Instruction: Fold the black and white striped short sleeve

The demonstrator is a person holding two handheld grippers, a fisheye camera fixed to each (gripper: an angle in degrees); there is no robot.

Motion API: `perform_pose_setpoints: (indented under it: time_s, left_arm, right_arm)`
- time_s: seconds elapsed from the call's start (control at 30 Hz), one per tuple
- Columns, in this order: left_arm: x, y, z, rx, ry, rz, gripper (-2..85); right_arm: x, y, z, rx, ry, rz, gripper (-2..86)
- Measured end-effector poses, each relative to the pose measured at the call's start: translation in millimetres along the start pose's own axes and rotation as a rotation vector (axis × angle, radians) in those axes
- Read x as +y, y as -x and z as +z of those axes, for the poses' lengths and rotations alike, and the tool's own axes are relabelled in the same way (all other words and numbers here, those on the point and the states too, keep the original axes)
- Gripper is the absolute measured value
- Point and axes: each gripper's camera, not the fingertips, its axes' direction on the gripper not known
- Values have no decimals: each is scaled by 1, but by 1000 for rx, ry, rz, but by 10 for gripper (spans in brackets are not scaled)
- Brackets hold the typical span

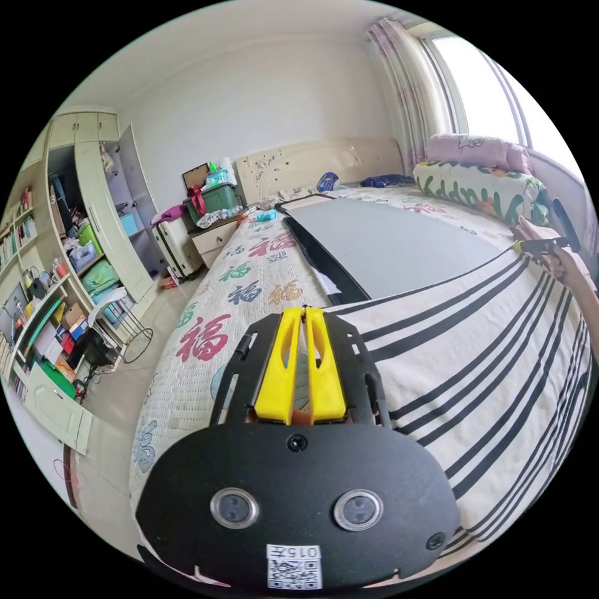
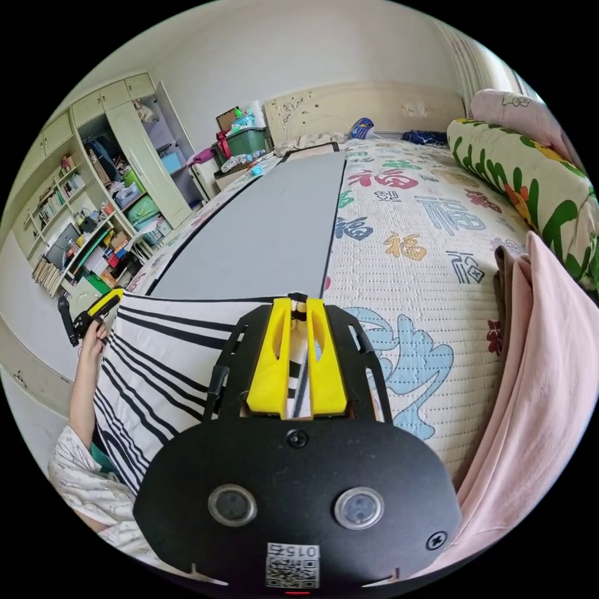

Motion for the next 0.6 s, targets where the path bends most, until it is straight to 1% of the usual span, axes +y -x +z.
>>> perform_pose_setpoints:
  time_s: [0.07, 0.17, 0.2, 0.23, 0.27, 0.33, 0.37, 0.43, 0.5, 0.53, 0.6]
  left_arm:
    - [12, 26, -6, -4, 0, -33, 52]
    - [53, 69, -57, 103, -36, -96, 88]
    - [78, 73, -90, 154, -67, -76, 106]
    - [110, 73, -123, 168, -105, -63, 114]
    - [128, 74, -138, 174, -127, -69, 118]
    - [210, 85, -183, 223, -210, -160, 120]
    - [231, 89, -189, 230, -221, -189, 120]
    - [304, 105, -204, 219, -206, -302, 119]
    - [345, 116, -206, 195, -177, -378, 119]
    - [365, 122, -204, 221, -170, -414, 119]
    - [384, 128, -196, 297, -158, -419, 118]
  right_arm:
    - [8, 11, -27, 49, -31, -3, 61]
    - [49, 36, -91, 4, -85, -97, 65]
    - [73, 47, -119, -40, -98, -134, 71]
    - [100, 56, -145, -88, -117, -163, 73]
    - [115, 61, -158, -109, -130, -173, 75]
    - [175, 75, -199, -159, -179, -171, 78]
    - [189, 78, -207, -162, -188, -165, 78]
    - [239, 90, -230, -139, -184, -140, 83]
    - [268, 103, -240, -97, -152, -133, 90]
    - [286, 113, -247, -76, -133, -136, 99]
    - [310, 128, -259, -57, -121, -142, 108]
